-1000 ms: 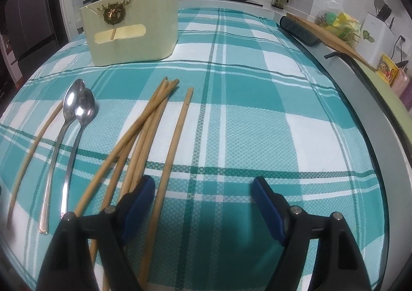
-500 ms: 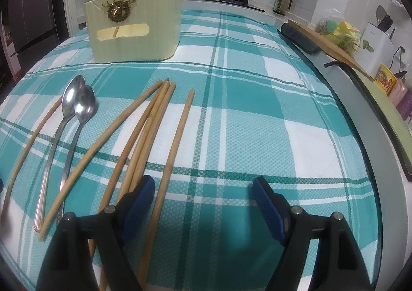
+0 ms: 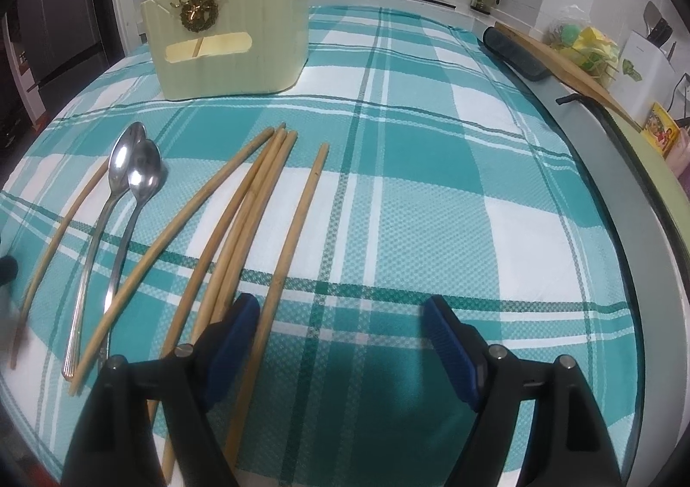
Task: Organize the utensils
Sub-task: 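Grasp a lone chopstick with left tool while right tool grasps one from the bundle, then lift both held chopsticks and carry them above the holder box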
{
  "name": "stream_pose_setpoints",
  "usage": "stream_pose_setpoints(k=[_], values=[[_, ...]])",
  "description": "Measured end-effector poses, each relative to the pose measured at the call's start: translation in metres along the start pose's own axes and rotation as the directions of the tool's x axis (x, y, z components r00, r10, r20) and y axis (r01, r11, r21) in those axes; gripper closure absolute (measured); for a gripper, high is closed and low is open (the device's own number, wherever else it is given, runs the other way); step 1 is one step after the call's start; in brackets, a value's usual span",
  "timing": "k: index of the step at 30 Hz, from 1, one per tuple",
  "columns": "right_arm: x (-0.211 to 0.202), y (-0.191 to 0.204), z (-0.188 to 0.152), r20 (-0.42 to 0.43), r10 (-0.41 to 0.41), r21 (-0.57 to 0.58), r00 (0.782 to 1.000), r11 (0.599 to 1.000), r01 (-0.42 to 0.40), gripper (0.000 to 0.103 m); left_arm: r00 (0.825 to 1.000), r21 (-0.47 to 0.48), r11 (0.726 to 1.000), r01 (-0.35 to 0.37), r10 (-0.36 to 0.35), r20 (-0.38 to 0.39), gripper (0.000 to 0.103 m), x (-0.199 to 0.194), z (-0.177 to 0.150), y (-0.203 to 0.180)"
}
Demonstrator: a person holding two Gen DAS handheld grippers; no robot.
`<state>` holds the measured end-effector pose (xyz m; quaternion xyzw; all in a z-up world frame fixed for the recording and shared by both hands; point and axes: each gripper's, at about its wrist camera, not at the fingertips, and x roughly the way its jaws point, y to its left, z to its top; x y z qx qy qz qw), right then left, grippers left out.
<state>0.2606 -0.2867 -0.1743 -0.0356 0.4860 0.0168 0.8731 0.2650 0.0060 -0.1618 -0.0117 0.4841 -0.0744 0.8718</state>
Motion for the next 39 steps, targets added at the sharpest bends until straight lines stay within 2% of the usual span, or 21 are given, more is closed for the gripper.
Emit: stream_pose_setpoints(k=[3,8,10,14,17,18,20,21,23,27,32,36,39], values=[[0.003,-0.004,0.004,-0.040,0.028,-0.011,0.999,1.000,-0.028,0.022,0.998,0.043,0.998,0.038,-0.036,-0.041,0.001,0.018,0.016,-0.008],[0.008,-0.007,0.011,-0.077,0.059,-0.037,0.995,0.997,-0.062,0.025,0.998,0.154,0.988,0.015,-0.006,-0.064,0.005,0.047,0.036,-0.030],[0.011,-0.006,0.018,-0.081,0.056,-0.057,0.995,0.997,-0.060,0.031,0.998,0.178,0.984,0.008,0.004,-0.068,0.007,0.055,0.042,-0.034],[0.022,0.000,0.040,-0.087,0.064,-0.098,0.994,0.993,-0.073,0.050,0.997,0.179,0.983,0.025,-0.011,-0.076,0.011,0.064,0.055,-0.033],[0.033,0.006,0.060,-0.091,0.081,-0.111,0.993,0.990,-0.090,0.066,0.997,0.185,0.983,0.020,-0.005,-0.080,0.026,0.068,0.067,-0.035],[0.036,0.008,0.068,-0.089,0.081,-0.113,0.993,0.989,-0.091,0.075,0.997,0.191,0.981,0.020,-0.005,-0.083,0.031,0.070,0.070,-0.038],[0.045,0.010,0.080,-0.104,0.104,-0.100,0.989,0.988,-0.114,0.087,0.997,0.211,0.977,0.029,-0.011,-0.083,0.049,0.072,0.077,-0.043],[0.048,0.011,0.086,-0.101,0.099,-0.093,0.990,0.990,-0.108,0.093,0.997,0.220,0.975,0.036,-0.019,-0.079,0.073,0.071,0.078,-0.046],[0.054,0.011,0.096,-0.109,0.109,-0.081,0.988,0.990,-0.118,0.095,0.996,0.235,0.971,0.048,-0.029,-0.081,0.095,0.072,0.081,-0.051],[0.058,0.001,0.106,-0.099,0.159,0.005,0.982,0.987,-0.160,0.097,0.996,0.195,0.979,0.063,-0.050,-0.071,0.098,0.068,0.085,-0.043],[0.023,-0.013,0.112,-0.007,0.254,0.096,0.967,0.963,-0.252,0.097,0.994,0.130,0.987,0.092,-0.099,0.044,0.098,0.022,0.098,-0.025],[-0.024,-0.013,0.118,0.075,0.292,0.086,0.953,0.951,-0.298,0.097,0.979,0.098,0.987,0.128,-0.141,0.145,0.098,-0.029,0.108,-0.014],[-0.062,-0.013,0.120,0.141,0.308,0.067,0.941,0.945,-0.320,0.097,0.961,0.099,0.982,0.159,-0.176,0.212,0.098,-0.067,0.108,-0.008]])
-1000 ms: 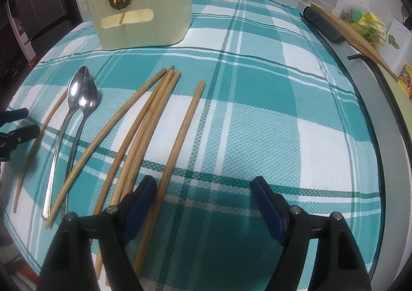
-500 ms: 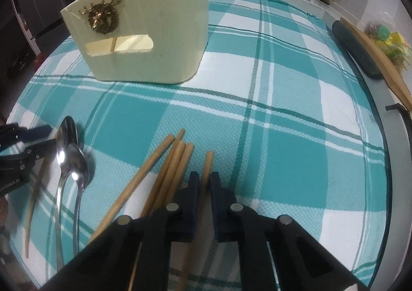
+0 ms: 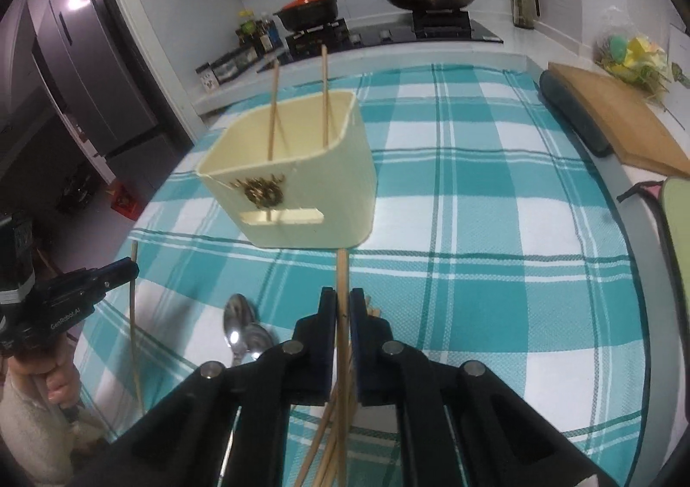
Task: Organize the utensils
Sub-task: 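Lift both held chopsticks and carry them above the holder box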
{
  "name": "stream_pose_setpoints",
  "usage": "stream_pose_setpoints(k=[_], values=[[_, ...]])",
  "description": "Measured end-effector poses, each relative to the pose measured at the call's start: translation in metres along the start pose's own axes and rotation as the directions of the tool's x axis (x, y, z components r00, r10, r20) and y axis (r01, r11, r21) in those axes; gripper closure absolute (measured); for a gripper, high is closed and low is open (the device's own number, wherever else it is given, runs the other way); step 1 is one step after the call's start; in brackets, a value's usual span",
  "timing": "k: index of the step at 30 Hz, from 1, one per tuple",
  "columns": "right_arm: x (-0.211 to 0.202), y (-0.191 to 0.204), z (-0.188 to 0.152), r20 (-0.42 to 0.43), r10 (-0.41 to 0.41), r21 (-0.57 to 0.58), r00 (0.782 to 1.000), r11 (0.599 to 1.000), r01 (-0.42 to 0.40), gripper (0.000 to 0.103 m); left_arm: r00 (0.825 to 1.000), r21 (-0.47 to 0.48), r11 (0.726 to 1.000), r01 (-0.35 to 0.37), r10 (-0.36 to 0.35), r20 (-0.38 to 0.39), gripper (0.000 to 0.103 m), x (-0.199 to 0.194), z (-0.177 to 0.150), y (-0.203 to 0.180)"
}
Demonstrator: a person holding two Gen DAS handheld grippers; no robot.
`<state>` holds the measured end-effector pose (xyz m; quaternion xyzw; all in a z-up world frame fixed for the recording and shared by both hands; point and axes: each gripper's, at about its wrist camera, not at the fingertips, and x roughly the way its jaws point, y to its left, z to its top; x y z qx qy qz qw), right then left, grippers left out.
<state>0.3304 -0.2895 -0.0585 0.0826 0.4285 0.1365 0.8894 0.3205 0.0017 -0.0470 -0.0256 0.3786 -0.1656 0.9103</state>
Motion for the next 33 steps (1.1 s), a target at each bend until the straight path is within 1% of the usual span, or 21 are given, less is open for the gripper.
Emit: stream_pose_setpoints(k=[3,8,10,13,15,20,25,30,33], values=[[-0.034,0.014,0.002,0.058,0.027,-0.021,0.998,0.999,-0.026,0.097,0.998,0.006,1.000,0.024,-0.024,0.062,0.098,-0.033,0.005,-0.001],[-0.082,0.035,-0.001,0.164,0.026,-0.071,0.986,0.997,-0.015,0.097,0.988,0.000,0.998,0.057,-0.056,0.143,0.099,-0.070,0.007,-0.003],[-0.097,0.043,-0.002,0.214,0.021,-0.089,0.977,0.996,-0.002,0.097,0.983,-0.008,0.998,0.068,-0.066,0.170,0.099,-0.080,0.007,-0.004],[-0.116,0.055,-0.005,0.296,0.017,-0.124,0.955,0.992,0.021,0.097,0.977,-0.012,0.997,0.081,-0.077,0.200,0.099,-0.093,0.009,-0.006],[-0.125,0.061,-0.005,0.331,0.013,-0.137,0.943,0.990,0.035,0.097,0.973,-0.012,0.996,0.090,-0.085,0.215,0.099,-0.100,0.011,-0.006],[-0.139,0.066,0.001,0.390,0.009,-0.149,0.921,0.987,0.053,0.097,0.964,-0.012,0.994,0.105,-0.099,0.248,0.099,-0.113,0.023,-0.007],[-0.143,0.064,0.013,0.405,0.005,-0.148,0.914,0.987,0.060,0.097,0.958,-0.012,0.994,0.113,-0.105,0.266,0.099,-0.117,0.041,-0.006],[-0.144,0.060,0.036,0.423,0.016,-0.138,0.906,0.989,0.047,0.097,0.948,-0.003,0.994,0.113,-0.107,0.299,0.099,-0.121,0.071,-0.005],[-0.146,0.061,0.058,0.450,0.022,-0.145,0.893,0.988,0.049,0.097,0.936,0.009,0.995,0.104,-0.101,0.338,0.099,-0.125,0.094,-0.007]])
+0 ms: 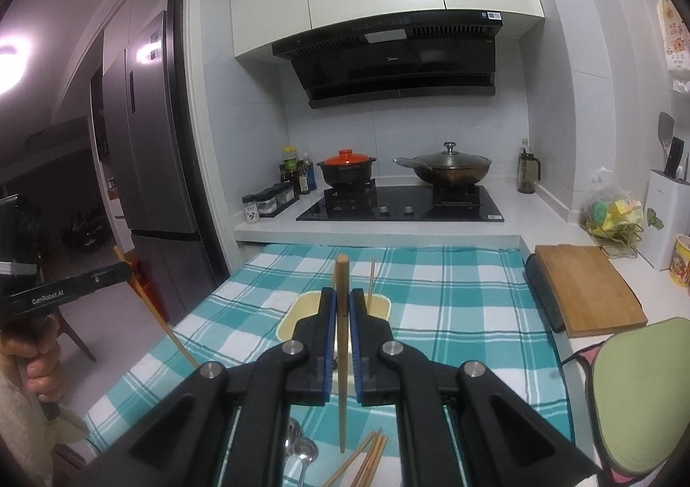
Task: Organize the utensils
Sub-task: 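Lift both held chopsticks and carry them above the holder box, then lower both chopsticks into the holder box and open both tools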
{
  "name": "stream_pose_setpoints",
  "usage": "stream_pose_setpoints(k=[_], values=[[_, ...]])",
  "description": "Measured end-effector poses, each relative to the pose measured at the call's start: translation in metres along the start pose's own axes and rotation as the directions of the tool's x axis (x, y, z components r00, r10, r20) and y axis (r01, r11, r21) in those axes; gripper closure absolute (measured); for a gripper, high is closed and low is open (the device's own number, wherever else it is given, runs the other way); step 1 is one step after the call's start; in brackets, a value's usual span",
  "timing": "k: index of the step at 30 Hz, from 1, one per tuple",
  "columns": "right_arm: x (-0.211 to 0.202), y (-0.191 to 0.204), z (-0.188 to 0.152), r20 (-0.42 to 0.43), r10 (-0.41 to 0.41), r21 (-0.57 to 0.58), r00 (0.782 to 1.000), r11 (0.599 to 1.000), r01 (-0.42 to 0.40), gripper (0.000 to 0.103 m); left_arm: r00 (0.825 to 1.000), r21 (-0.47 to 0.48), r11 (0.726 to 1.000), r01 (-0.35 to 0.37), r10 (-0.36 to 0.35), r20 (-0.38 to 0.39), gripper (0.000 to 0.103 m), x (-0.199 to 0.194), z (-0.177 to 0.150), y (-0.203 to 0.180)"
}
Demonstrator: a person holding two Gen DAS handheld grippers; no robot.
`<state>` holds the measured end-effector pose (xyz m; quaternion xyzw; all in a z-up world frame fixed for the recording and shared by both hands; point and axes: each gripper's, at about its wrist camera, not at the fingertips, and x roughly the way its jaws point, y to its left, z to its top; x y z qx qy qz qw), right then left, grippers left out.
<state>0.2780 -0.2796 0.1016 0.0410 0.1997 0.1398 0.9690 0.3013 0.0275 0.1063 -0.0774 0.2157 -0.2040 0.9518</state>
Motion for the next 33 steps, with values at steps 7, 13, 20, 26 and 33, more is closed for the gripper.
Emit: stream_pose_setpoints(k=[7,13,20,26,33], values=[[0.025,0.003,0.046,0.102,0.016,-0.028,0.995,1.000,-0.013,0.097,0.995,0.040,0.998,-0.038,0.035,0.095,0.099,0.027,0.045,-0.009],[0.072,0.007,0.067,0.127,0.036,-0.049,0.991,0.998,-0.030,0.097,0.998,0.040,0.998,-0.045,0.043,0.034,0.099,0.093,0.058,-0.009],[0.157,-0.005,0.047,-0.079,0.037,-0.023,0.996,0.999,-0.039,0.097,0.988,0.033,0.999,-0.021,0.026,-0.151,0.099,0.180,0.035,-0.005],[0.215,-0.019,0.013,-0.265,-0.018,-0.020,0.964,1.000,0.013,0.097,0.961,0.046,0.998,-0.042,0.053,-0.272,0.099,0.237,0.006,-0.007],[0.237,-0.041,0.004,-0.283,-0.053,0.050,0.958,0.996,0.070,0.054,0.948,0.047,0.989,-0.141,0.149,-0.283,0.034,0.244,0.001,-0.002]])
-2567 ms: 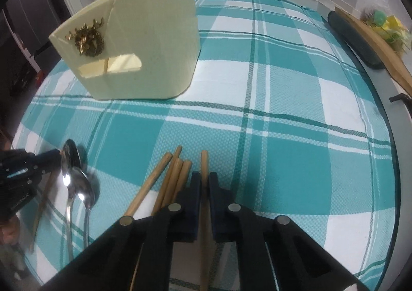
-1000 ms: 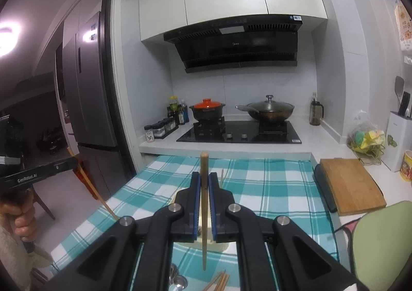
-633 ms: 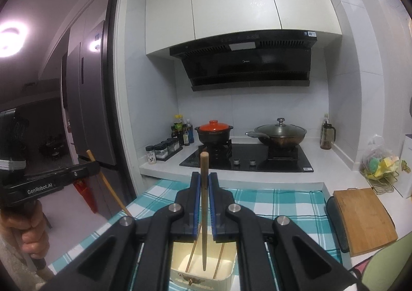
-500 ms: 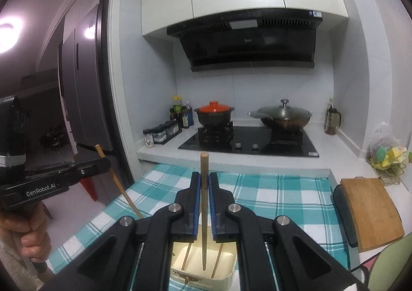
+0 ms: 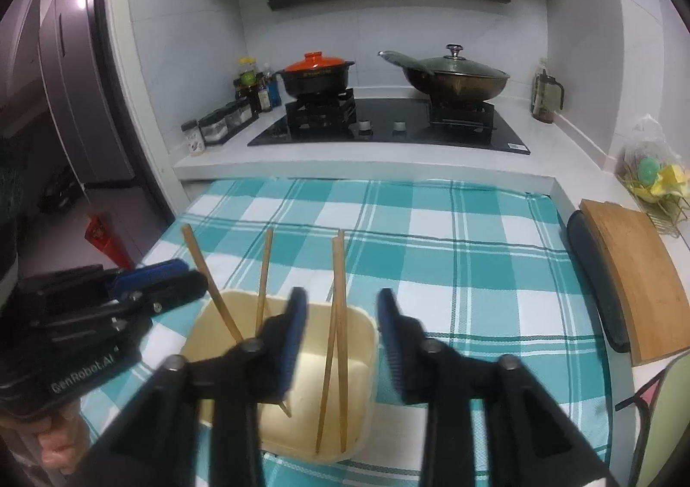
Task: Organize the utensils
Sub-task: 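Lower both chopsticks into the holder box and open both tools, then move left tool toward the spoons while right tool approaches the chopstick bundle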
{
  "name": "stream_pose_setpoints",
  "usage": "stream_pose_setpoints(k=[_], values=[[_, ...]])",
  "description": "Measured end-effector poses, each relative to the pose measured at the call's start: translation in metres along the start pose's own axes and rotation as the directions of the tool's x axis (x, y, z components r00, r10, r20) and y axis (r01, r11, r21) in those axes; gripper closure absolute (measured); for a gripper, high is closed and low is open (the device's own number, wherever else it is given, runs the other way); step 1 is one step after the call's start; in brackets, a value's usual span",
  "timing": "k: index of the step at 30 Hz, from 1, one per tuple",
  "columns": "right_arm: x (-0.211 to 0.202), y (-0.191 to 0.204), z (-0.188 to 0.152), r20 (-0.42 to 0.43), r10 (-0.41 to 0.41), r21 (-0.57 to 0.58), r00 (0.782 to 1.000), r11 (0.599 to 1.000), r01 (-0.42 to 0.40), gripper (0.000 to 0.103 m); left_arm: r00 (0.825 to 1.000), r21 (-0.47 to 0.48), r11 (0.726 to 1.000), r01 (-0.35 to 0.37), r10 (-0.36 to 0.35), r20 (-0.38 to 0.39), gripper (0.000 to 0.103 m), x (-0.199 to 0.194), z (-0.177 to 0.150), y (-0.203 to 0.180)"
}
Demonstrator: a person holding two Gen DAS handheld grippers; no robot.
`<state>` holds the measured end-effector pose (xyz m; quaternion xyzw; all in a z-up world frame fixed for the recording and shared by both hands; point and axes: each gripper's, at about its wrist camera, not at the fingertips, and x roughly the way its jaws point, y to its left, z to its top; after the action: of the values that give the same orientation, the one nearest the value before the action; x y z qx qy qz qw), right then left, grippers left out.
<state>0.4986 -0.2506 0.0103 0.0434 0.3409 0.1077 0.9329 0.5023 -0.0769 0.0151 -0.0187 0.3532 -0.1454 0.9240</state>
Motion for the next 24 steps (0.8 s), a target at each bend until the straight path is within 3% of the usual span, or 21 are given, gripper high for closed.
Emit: stream_pose_setpoints(k=[1,5,7,10,16,20,24], values=[[-0.011,-0.004,0.001,0.040,-0.001,0.026,0.999,1.000,0.000,0.053,1.000,-0.005,1.000,0.005,-0.005,0.028,0.026,-0.012,-0.001,0.005],[-0.055,-0.012,0.001,0.128,-0.005,0.042,0.992,0.999,0.000,0.053,0.998,0.034,0.999,-0.024,0.021,0.062,0.017,-0.063,-0.014,0.019],[-0.080,-0.015,-0.006,0.155,-0.016,0.032,0.988,0.999,0.011,0.050,0.998,0.063,0.997,-0.039,0.036,0.048,0.010,-0.086,-0.031,0.028],[-0.115,-0.021,-0.029,0.163,-0.024,0.002,0.986,1.000,0.024,0.042,0.997,0.124,0.990,-0.069,0.072,-0.017,0.009,-0.115,-0.069,0.038],[-0.172,-0.031,-0.106,0.119,-0.083,-0.084,0.989,0.992,0.094,0.042,0.983,0.178,0.976,-0.125,0.147,-0.115,0.009,-0.161,-0.157,0.049],[-0.198,-0.028,-0.166,0.080,-0.117,-0.101,0.990,0.987,0.124,0.042,0.988,0.103,0.990,-0.094,0.106,-0.110,0.006,-0.180,-0.211,0.042],[-0.213,-0.018,-0.226,0.048,-0.117,-0.070,0.992,0.990,0.120,0.042,0.992,0.007,1.000,-0.020,0.021,-0.123,0.006,-0.167,-0.262,0.024]])
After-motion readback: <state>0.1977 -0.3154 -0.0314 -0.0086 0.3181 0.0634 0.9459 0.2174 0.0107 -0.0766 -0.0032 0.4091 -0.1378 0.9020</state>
